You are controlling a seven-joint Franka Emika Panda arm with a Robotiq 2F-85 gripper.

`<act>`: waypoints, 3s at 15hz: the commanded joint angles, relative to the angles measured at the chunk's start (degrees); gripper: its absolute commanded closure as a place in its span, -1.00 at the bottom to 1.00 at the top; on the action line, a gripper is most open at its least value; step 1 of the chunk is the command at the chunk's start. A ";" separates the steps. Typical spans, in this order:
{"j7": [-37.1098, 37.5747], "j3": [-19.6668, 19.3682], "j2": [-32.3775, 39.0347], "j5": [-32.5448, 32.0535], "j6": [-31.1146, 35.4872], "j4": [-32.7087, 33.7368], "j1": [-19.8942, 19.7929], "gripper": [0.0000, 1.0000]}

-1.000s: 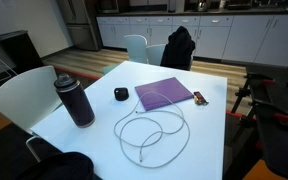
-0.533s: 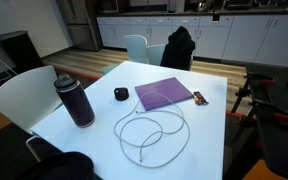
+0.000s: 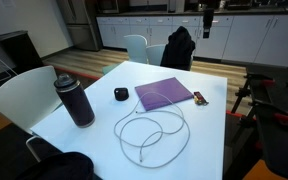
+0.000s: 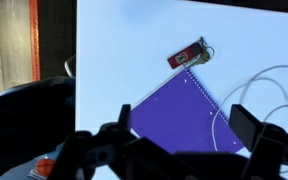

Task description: Move the book to the right back corner

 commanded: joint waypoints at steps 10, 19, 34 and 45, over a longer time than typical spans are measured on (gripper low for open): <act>16.47 6.87 28.01 28.97 29.57 5.51 0.07 -1.00; 29.74 6.21 46.35 26.35 40.40 14.69 2.68 -1.00; 35.62 0.25 57.28 26.29 42.37 25.03 9.08 -1.00; 38.65 -4.95 61.46 26.65 41.09 34.32 8.14 -1.00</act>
